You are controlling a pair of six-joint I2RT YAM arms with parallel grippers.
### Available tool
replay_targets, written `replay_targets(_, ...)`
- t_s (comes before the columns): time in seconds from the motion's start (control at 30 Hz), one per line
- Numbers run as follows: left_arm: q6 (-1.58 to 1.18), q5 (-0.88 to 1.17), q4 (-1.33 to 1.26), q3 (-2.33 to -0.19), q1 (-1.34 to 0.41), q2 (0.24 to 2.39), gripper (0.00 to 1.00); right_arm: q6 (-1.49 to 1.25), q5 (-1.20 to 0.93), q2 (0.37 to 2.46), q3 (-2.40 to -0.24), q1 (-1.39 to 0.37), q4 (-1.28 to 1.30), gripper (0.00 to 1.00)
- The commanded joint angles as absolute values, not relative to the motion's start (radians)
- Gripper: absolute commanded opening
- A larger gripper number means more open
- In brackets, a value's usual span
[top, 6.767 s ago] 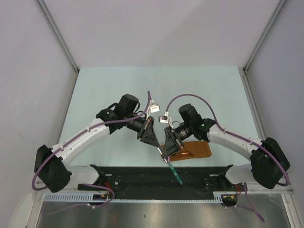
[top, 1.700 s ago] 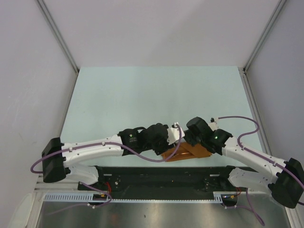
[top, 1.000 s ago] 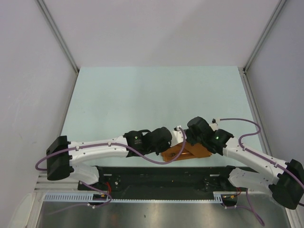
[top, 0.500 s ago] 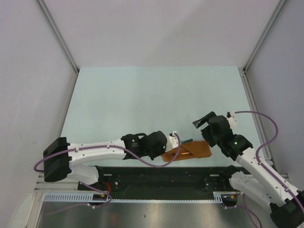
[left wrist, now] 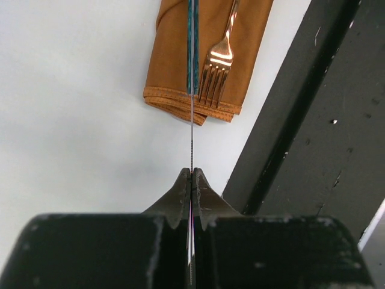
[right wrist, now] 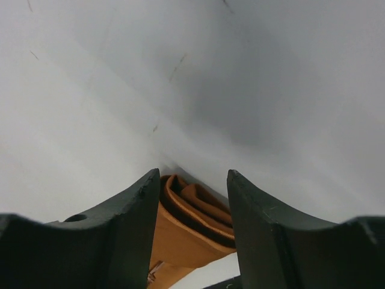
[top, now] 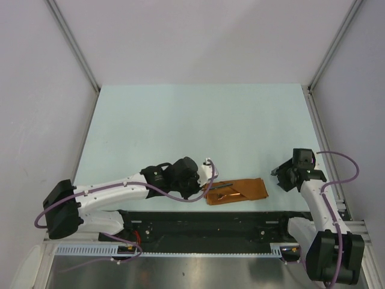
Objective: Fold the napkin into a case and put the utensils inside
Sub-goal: Pass from the left arm to the right
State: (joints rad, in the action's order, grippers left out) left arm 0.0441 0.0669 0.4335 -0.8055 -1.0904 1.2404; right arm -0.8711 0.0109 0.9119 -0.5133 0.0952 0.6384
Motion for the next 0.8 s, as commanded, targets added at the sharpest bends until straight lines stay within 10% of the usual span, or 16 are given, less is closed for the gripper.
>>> replay_targets(0.0, -0.020, 0.149, 0.354, -0.814, -1.062, 1.236, 0.00, -0.793, -0.051, 0.927, -0.537, 0.080, 0.604, 0.52)
replay_targets(0.17, -0.084, 0.153, 0.345, -0.841, -1.048, 1.267, 0.00, -0.709, 0.081, 0.821, -0.626, -0.075, 0.624, 0.63)
replay_targets(0.23, -0.112, 0.164, 0.350, -0.851, -1.028, 1.258, 0.00, -0.695, 0.126, 0.770, -0.652, -0.130, 0.637, 0.99)
replay_targets(0.77, -0.192, 0.222, 0.406, -0.891, -0.983, 1.270, 0.00, -1.728, 0.333, 1.014, -0.566, -0.920, 0.328, 0.81)
